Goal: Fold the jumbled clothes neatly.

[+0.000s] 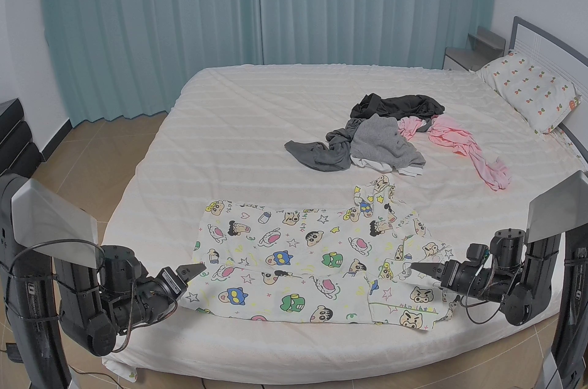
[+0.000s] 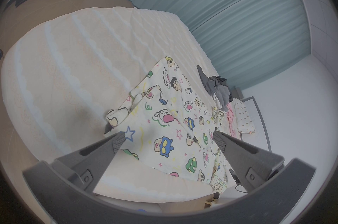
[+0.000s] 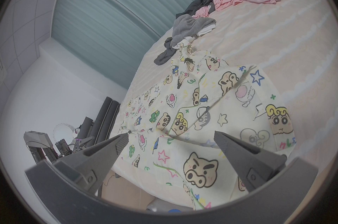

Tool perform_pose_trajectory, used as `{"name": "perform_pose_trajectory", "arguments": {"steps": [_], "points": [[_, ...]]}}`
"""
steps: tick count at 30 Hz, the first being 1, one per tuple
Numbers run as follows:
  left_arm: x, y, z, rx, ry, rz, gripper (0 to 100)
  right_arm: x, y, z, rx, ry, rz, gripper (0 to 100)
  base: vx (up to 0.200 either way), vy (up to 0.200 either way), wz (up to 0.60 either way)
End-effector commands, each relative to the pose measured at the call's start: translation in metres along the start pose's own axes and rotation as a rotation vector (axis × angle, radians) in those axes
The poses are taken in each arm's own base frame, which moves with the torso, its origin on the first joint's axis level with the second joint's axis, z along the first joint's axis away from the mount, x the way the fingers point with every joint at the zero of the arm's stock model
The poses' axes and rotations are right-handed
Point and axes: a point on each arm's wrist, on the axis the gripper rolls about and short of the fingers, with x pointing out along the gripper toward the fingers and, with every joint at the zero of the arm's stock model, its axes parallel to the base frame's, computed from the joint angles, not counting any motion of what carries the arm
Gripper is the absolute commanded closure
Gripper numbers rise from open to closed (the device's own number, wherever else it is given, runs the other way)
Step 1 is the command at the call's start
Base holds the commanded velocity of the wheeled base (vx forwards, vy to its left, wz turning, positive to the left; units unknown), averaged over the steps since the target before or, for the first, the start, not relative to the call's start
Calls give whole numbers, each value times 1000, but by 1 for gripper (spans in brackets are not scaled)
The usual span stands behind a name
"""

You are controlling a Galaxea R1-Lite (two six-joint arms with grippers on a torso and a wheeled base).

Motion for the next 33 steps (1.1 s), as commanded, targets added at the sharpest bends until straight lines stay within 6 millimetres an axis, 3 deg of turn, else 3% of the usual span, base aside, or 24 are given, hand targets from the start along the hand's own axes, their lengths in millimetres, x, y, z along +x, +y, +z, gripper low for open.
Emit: {"name": "perform_pose_trajectory", "arguments": {"steps": [1,4,16,21,24,26,31,33], "points": [[-8,-9,5,-1,-33,-43,0,-7,6,5,-12,-27,16,0,0,0,0],[-9,-8,6,-12,-38,-41,0,-6,6,5,-13,-26,17,0,0,0,0],[-8,-7,4,-4,-13,-45,0,-6,8,4,-17,-21,20,0,200,0,0],[-8,-7,4,13,-9,-46,0,-6,8,4,-20,-20,21,0,0,0,0],[-10,-5,2,62,-2,-38,0,-5,8,4,-20,-18,21,0,0,0,0],[-14,1,-1,182,53,-41,0,-6,8,3,-22,-16,24,0,0,0,0],[-17,8,7,309,123,-136,0,-5,9,3,-25,-12,27,0,0,0,0],[-4,15,16,453,111,-168,0,-5,10,-1,-24,1,25,0,0,0,0]]}}
